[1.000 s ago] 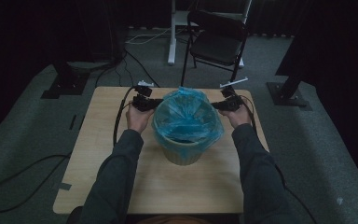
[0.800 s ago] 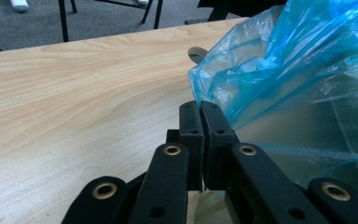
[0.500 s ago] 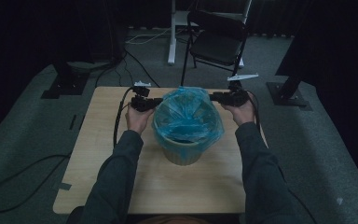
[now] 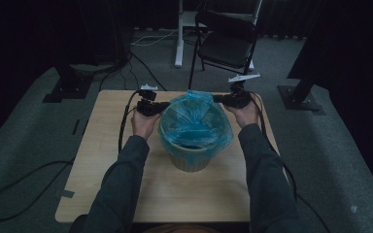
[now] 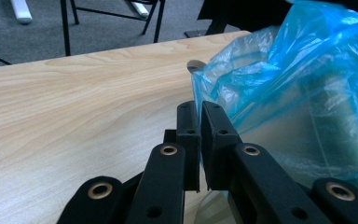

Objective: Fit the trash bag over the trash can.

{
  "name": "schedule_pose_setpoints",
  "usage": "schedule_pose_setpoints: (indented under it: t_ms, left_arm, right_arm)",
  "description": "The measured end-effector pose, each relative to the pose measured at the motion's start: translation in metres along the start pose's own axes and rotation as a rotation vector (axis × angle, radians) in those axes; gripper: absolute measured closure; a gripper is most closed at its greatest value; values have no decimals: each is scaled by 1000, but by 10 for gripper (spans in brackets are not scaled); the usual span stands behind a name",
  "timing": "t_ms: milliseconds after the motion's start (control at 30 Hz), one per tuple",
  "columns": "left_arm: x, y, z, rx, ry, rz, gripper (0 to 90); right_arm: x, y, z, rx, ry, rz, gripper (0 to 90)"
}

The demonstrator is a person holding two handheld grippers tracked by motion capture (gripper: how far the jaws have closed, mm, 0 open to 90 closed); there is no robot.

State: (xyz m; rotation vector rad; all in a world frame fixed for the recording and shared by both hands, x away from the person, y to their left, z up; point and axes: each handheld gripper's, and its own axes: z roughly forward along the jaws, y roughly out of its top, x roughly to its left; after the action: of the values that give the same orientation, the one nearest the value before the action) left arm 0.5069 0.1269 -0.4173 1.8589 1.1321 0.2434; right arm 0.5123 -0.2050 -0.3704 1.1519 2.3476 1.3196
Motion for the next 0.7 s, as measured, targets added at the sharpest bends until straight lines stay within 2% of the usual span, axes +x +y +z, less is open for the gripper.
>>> schedule_pose_setpoints:
  t_ms: [167, 400, 500, 633, 700]
  left_arm:
    - [-3, -2, 5, 24, -2, 19, 863]
    - [-4, -8, 11, 63, 5, 37, 864]
    - [-4, -10, 12, 65, 2, 36, 864]
    - [2, -18, 13, 77, -10, 17, 863]
    - [4, -20, 14, 78, -14, 4, 863]
  right_arm:
    - [1, -6, 7, 49, -5, -16, 900]
    - [-5, -18, 10, 117, -37, 17, 900]
    - [-5, -20, 10, 123, -36, 19, 900]
    - [-10, -35, 7, 159, -45, 37, 900]
    - [-10, -35, 7, 159, -45, 37, 900]
